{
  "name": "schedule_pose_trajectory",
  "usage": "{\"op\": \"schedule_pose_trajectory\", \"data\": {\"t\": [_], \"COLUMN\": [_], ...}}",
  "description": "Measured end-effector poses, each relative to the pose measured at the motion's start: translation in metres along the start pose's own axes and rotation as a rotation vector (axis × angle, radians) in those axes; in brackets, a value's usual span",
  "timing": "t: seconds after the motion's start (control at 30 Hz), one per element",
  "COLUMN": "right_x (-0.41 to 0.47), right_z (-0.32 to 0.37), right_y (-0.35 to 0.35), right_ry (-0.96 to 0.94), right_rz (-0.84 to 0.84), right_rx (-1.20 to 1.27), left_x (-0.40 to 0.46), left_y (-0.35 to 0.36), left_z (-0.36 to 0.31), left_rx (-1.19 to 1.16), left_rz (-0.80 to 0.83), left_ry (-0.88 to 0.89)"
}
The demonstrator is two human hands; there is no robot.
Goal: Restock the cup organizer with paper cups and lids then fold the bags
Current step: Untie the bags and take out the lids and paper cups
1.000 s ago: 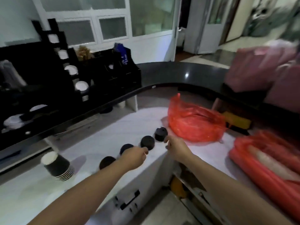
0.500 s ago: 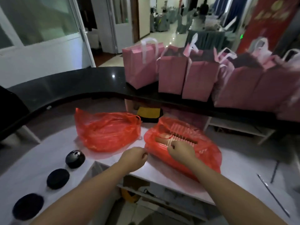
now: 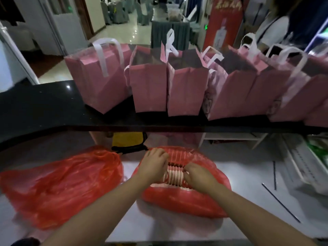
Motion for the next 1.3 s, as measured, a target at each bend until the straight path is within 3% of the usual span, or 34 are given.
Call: {"op": "schedule_pose_trajectory", "data": {"t": [0.13, 0.2, 0.4, 0.57, 0.77, 0.9, 1.07, 1.2, 1.3], "right_x": [0.012, 0.012, 0.012, 0.025, 0.045, 0.056, 0.062, 0.063, 0.064], "right_z": [-0.02, -0.037, -0.081, -0.106, -0.13, -0.145, -0.16, -0.173, -0.175], "right_y": [0.012, 0.013, -0.001, -0.017, -0.021, -0.011, 0.011, 0.031, 0.038], "right_ry": [0.117, 0.171, 0.2, 0.144, 0.139, 0.189, 0.338, 0.407, 0.409], "right_rz": [0.075, 0.072, -0.054, -0.136, -0.034, 0.091, 0.193, 0.152, 0.021], "right_rx": [-0.061, -0.143, -0.113, -0.034, 0.012, 0.094, 0.472, 0.513, 0.519], "left_x": [0.029, 0.041, 0.081, 0.101, 0.118, 0.121, 0.129, 0.134, 0.128], "left_y": [0.024, 0.034, 0.037, 0.041, 0.048, 0.057, 0.081, 0.113, 0.13], "left_z": [0.016, 0.022, 0.027, 0.038, 0.037, 0.048, 0.055, 0.07, 0.076], "left_rx": [0.207, 0.22, 0.195, 0.25, 0.327, 0.285, -0.029, -0.261, -0.327], "left_rz": [0.364, 0.44, 0.311, 0.401, 0.445, 0.448, 0.675, 0.743, 0.738], "left_ry": [-0.111, -0.142, 0.002, 0.175, 0.262, 0.093, -0.238, -0.456, -0.495]}}
Point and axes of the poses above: each hand's wrist, its own x-axis towards the middle knuckle, its own y-axis out of the palm, z = x × y, the point moved 2 cm from there along x, towards the middle knuckle, and after that the axes turned 5 degrees about -y, right-handed, at the moved point
